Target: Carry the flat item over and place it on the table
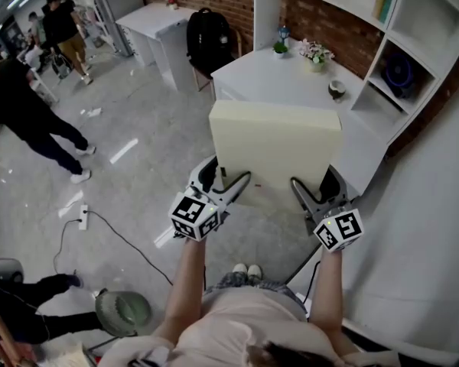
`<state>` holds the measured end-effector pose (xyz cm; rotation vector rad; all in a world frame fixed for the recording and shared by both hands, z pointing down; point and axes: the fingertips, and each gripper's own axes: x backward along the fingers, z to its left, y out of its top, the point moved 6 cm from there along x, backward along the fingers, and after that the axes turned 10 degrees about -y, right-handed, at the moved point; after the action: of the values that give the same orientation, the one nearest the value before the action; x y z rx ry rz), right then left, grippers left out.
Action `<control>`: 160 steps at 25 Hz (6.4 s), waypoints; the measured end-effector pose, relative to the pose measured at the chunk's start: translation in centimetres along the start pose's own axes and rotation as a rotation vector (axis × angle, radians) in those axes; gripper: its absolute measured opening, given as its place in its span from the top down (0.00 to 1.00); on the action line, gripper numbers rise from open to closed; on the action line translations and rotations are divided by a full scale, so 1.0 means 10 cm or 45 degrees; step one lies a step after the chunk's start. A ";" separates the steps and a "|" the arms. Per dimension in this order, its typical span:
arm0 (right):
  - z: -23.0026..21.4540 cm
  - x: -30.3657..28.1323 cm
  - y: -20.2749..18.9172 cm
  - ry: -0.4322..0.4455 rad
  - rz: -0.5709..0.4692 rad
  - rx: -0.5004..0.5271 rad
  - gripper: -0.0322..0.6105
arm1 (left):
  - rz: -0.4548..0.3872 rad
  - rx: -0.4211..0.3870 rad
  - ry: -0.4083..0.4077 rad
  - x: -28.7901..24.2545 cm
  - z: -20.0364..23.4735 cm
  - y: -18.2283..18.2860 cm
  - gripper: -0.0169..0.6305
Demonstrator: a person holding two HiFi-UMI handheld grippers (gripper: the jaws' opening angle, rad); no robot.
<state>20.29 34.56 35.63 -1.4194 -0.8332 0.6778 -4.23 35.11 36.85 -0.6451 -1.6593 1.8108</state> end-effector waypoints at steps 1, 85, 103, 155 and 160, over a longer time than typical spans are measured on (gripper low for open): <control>0.01 0.00 -0.01 -0.002 0.001 -0.002 0.36 | 0.001 0.002 -0.001 0.01 0.01 0.00 0.44; -2.96 -5.81 -1.43 -0.039 0.220 -0.261 0.35 | 0.174 0.196 0.005 -3.95 5.39 -0.47 0.44; -3.21 -6.09 -2.11 -0.092 0.450 -0.355 0.35 | 0.300 0.360 0.007 -4.24 5.76 -1.16 0.44; -3.90 -6.81 -3.33 -0.291 1.247 -0.863 0.33 | 0.745 0.931 0.150 -4.96 6.55 -2.28 0.44; -3.89 -6.80 -3.32 -0.292 1.234 -0.874 0.33 | 0.740 0.934 0.148 -4.95 6.55 -2.27 0.44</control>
<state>11.64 -45.33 63.77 -2.4405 -0.5194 1.3826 -12.89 -45.09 64.24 -0.9087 -0.6466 2.5140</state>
